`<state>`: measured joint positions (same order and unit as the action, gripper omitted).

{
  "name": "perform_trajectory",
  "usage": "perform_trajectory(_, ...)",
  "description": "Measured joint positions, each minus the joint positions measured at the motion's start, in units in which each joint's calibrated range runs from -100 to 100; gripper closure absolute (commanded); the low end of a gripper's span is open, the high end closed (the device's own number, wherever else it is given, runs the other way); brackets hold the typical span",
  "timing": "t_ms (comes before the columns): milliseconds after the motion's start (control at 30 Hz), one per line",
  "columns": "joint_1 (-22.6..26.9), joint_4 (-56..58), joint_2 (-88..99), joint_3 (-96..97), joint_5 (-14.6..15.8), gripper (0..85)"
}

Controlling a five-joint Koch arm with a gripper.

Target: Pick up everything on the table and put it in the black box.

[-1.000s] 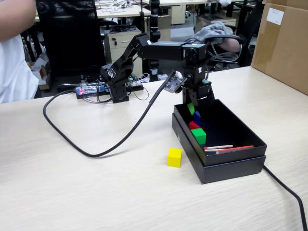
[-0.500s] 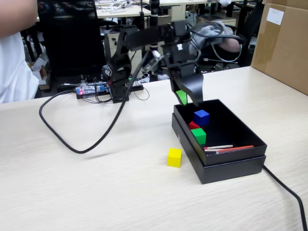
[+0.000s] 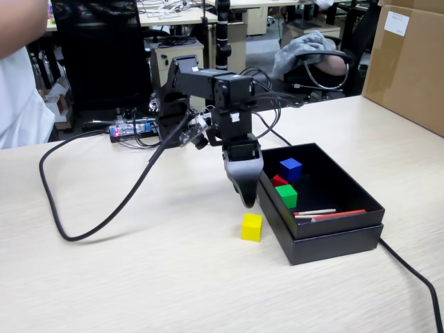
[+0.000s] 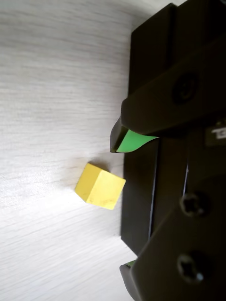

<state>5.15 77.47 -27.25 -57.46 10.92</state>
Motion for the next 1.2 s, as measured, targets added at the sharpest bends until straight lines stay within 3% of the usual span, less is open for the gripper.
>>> perform_trajectory(467,0.00,0.08,-16.18,-5.75,-0.05,41.0)
perform_trajectory(600,0.00,0.08,-17.99,-8.40,-0.05,47.1)
perform_trajectory(867,0.20,0.62,-19.29,-9.04,0.15,69.2)
perform_trajectory(1200,0.24,4.65,-13.85,-7.30,0.63,69.2)
